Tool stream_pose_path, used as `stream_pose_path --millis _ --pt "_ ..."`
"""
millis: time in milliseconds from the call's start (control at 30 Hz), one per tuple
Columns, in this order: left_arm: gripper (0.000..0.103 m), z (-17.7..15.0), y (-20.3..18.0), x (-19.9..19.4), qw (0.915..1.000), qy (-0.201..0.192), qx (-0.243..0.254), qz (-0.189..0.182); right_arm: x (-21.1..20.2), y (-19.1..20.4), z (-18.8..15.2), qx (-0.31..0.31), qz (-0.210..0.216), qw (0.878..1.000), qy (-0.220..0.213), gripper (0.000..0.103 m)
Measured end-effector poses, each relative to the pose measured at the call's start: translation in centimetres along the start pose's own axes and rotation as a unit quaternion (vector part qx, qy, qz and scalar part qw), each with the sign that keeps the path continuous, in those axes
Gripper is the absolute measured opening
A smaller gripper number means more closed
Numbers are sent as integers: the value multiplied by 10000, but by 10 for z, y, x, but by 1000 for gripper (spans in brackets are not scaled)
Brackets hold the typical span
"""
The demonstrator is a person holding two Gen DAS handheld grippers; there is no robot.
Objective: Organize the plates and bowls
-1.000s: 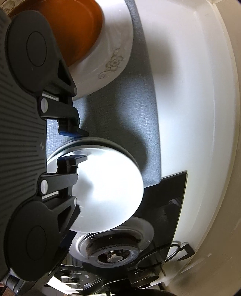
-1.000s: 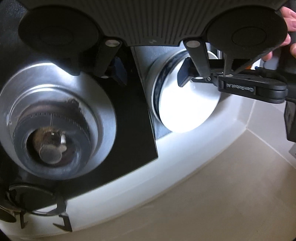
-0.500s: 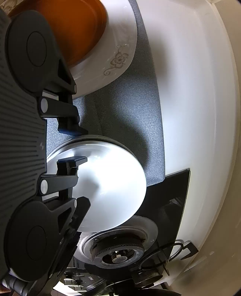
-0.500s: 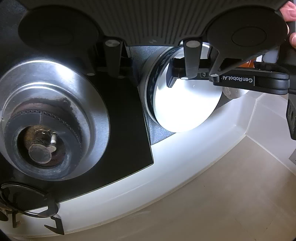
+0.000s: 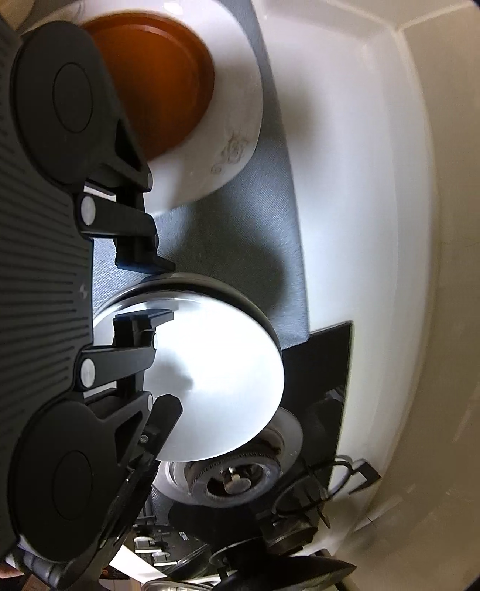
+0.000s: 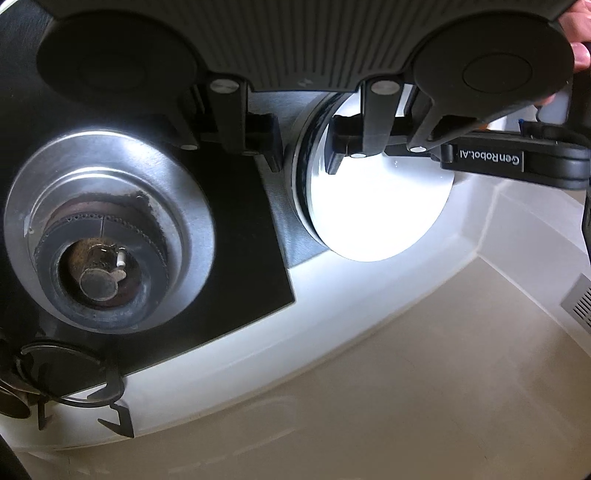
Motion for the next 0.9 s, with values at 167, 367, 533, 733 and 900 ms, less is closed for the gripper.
stream_pose_path --millis 167,367,533,733,900 --pt "22 -8 19 -44 9995 -306 -126 12 -18 40 7 -359 220 9991 -72 26" --pt "23 -39 73 -93 9963 -498 -684 146 -25 106 -10 -766 637 9950 113 26" --pt "24 -70 131 -125 9878 -644 -1284 596 -18 169 -44 -1129 1061 9867 497 27" --pt "24 -105 206 -155 9705 -699 -2122 909 -1 243 -88 -1542 1563 9700 1042 28" --pt "24 -135 250 -173 9569 -579 -2684 943 7 292 -112 -1863 1852 9554 1346 28"
Point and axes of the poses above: each gripper's, at about its wrist camera, not at the fingertips, and x roughly the way its jaws point, y to its left, z to its top, the point moved 9 cm from there along x, roughly the way its jaws point, and after that the axes turned 9 degrees about -x, right-handed, at the moved point
